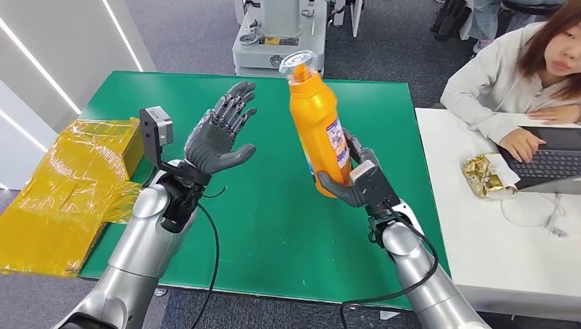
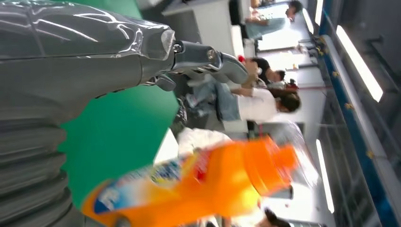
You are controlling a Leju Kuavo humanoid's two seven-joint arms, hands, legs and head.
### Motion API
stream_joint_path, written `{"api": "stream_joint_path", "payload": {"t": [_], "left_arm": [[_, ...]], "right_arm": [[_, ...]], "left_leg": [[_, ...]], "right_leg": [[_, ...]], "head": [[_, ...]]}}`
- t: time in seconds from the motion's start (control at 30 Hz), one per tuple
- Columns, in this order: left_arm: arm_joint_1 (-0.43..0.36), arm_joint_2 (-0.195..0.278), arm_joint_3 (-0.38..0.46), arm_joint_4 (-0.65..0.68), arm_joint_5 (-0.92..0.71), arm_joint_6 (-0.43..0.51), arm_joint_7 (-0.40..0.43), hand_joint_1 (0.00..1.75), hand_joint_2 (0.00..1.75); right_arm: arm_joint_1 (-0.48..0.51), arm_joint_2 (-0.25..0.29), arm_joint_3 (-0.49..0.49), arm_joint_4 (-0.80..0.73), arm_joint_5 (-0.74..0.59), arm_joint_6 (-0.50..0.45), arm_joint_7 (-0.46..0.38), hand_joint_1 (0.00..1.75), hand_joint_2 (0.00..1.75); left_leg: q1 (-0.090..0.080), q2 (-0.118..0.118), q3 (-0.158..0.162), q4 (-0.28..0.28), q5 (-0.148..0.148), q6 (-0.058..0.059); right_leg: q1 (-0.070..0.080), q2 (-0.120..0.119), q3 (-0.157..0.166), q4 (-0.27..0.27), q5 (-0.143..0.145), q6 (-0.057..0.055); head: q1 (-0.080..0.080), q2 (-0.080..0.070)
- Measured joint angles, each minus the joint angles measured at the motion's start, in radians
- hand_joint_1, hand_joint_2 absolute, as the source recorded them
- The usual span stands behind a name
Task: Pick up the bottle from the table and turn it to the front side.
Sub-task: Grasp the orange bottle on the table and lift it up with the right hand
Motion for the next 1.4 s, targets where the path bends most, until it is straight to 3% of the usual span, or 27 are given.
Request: {"api": "stream_joint_path", "payload": {"t": [0.23,0.53,1.1,1.17,1.23,1.3,1.4], "left_arm": [[-0.058,-0.006,-0.034,0.022,0.037,-0.005,0.021,0.00,1.75],[-0.070,-0.008,-0.043,0.031,0.022,0.035,0.023,0.00,1.75],[-0.094,0.019,-0.042,0.110,-0.012,0.074,-0.001,0.01,1.75],[-0.097,0.021,-0.042,0.116,-0.008,0.069,0.001,0.75,1.75],[-0.100,0.023,-0.042,0.119,0.000,0.065,0.003,1.61,1.75],[-0.104,0.025,-0.040,0.120,0.013,0.063,0.004,1.75,1.75],[-0.105,0.026,-0.037,0.120,0.047,0.060,0.008,1.75,1.75]], "right_arm": [[-0.075,0.034,0.066,0.092,0.007,0.008,0.004,1.75,1.75],[-0.130,0.068,0.115,0.141,0.015,0.010,0.000,1.75,1.75],[-0.149,0.080,0.201,0.148,0.056,-0.031,0.004,1.75,1.75],[-0.149,0.080,0.205,0.152,0.056,-0.031,0.005,1.74,1.75],[-0.149,0.080,0.208,0.155,0.055,-0.035,0.008,1.73,1.75],[-0.149,0.080,0.209,0.158,0.054,-0.043,0.011,1.74,1.75],[-0.150,0.080,0.210,0.160,0.052,-0.050,0.014,1.73,1.75]], "left_leg": [[0.000,0.000,0.000,0.000,0.000,0.000],[0.000,0.000,0.000,0.000,0.000,0.000],[0.000,0.000,0.000,0.000,0.000,0.000],[0.000,0.000,0.000,0.000,0.000,0.000],[0.000,0.000,0.000,0.000,0.000,0.000],[0.000,0.000,0.000,0.000,0.000,0.000],[0.000,0.000,0.000,0.000,0.000,0.000]], "right_leg": [[0.000,0.000,0.000,0.000,0.000,0.000],[0.000,0.000,0.000,0.000,0.000,0.000],[0.000,0.000,0.000,0.000,0.000,0.000],[0.000,0.000,0.000,0.000,0.000,0.000],[0.000,0.000,0.000,0.000,0.000,0.000],[0.000,0.000,0.000,0.000,0.000,0.000],[0.000,0.000,0.000,0.000,0.000,0.000]], "head": [[0.000,0.000],[0.000,0.000],[0.000,0.000],[0.000,0.000],[0.000,0.000],[0.000,0.000],[0.000,0.000]]}}
